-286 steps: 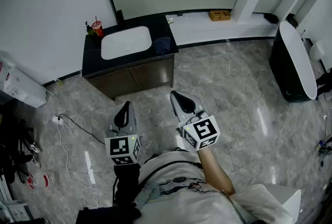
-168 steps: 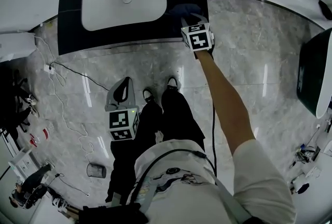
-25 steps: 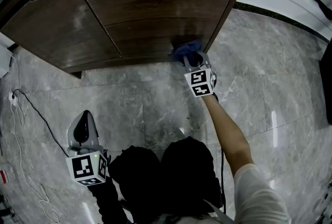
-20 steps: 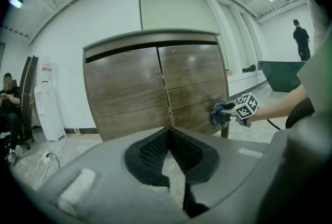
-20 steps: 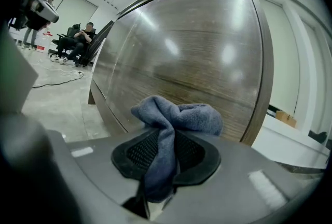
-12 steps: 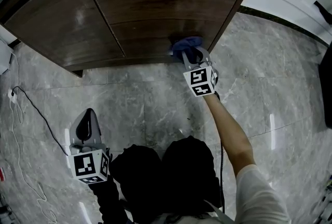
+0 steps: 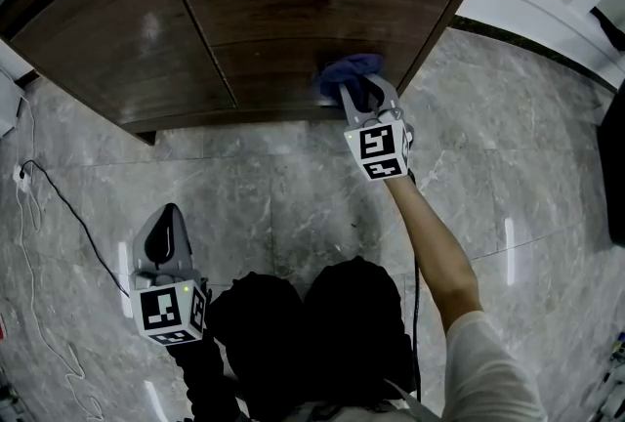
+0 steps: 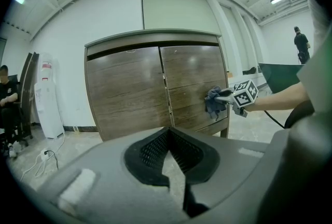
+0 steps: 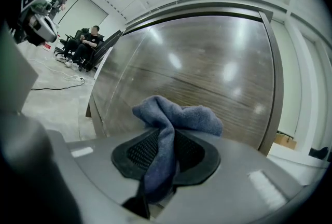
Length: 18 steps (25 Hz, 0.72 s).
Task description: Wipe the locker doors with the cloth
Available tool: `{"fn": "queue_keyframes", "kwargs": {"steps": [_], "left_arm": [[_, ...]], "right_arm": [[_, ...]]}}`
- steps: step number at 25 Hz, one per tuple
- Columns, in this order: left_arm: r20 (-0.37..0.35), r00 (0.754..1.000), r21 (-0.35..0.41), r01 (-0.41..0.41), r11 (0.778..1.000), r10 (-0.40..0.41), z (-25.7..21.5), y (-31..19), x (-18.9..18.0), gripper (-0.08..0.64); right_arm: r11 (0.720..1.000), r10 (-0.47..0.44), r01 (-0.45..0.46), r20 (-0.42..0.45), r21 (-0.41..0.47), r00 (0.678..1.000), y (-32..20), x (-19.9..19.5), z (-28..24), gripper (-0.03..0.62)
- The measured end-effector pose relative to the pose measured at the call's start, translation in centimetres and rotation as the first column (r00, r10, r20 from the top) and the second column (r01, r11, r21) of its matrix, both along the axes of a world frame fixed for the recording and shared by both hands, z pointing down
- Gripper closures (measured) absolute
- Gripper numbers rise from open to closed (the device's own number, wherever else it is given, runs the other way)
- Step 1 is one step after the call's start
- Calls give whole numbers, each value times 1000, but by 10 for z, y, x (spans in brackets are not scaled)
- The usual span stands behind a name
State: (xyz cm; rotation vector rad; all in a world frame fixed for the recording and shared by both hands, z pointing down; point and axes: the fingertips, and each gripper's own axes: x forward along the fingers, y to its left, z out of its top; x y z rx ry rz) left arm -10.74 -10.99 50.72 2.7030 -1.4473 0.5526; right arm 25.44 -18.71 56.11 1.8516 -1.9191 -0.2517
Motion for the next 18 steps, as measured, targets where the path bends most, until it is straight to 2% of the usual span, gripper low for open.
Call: {"fn": "queue_keyframes", "kwargs": {"steps": [18], "left_arm": [[-12,1000,1,8,1000,-8,-1,1,-6,559]], "right_arm": [[983,-51,59,-55,173,997,-9,-21,-96,500]]}}
